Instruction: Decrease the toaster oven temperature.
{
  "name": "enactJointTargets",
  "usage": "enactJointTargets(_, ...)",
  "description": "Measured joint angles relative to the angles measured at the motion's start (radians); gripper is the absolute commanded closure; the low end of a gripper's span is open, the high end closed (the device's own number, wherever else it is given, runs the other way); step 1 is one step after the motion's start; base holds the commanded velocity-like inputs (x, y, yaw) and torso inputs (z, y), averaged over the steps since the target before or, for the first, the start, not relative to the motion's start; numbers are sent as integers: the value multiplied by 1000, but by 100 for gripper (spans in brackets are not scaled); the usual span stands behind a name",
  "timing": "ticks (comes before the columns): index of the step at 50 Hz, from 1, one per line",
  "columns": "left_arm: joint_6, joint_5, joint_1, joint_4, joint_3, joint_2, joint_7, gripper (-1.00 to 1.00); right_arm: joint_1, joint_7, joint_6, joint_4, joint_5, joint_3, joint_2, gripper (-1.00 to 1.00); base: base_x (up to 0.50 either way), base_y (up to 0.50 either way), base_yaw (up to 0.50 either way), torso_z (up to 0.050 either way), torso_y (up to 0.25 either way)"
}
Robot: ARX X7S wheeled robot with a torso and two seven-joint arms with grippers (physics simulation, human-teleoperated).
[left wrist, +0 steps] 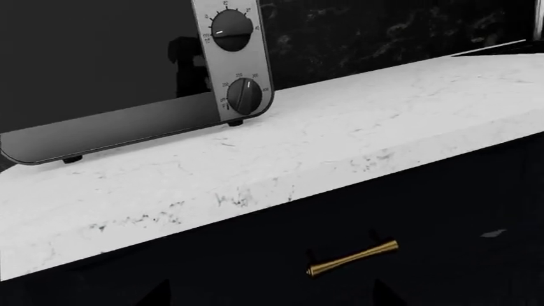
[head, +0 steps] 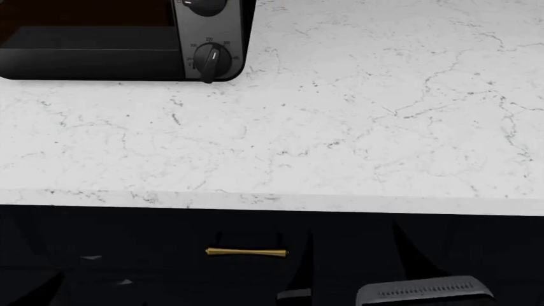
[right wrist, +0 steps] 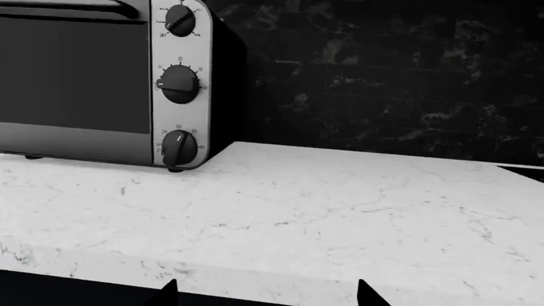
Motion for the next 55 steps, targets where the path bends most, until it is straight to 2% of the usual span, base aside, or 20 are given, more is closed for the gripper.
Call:
enactJointTargets(10,53,-37,168,133,51,-48,54,-100,110,-9,159,-65,74,7,-18,-100,0,0,0,0,0)
enactJointTargets(17,89,-66,231,162,72,-67,82,-100,188,-4,231,-60,114,6,-42,-100,0,0,0,0,0)
enactJointTargets(27,111,-108,262,178,90,-98,126,-100,261,7,278,-32,181,24,-82,-100,0,19,0,0,0)
enactJointTargets(55,148,-126,297,180,122,-136,153,-100,291,54,242,-5,282,22,-96,-100,157,290,0,0,0)
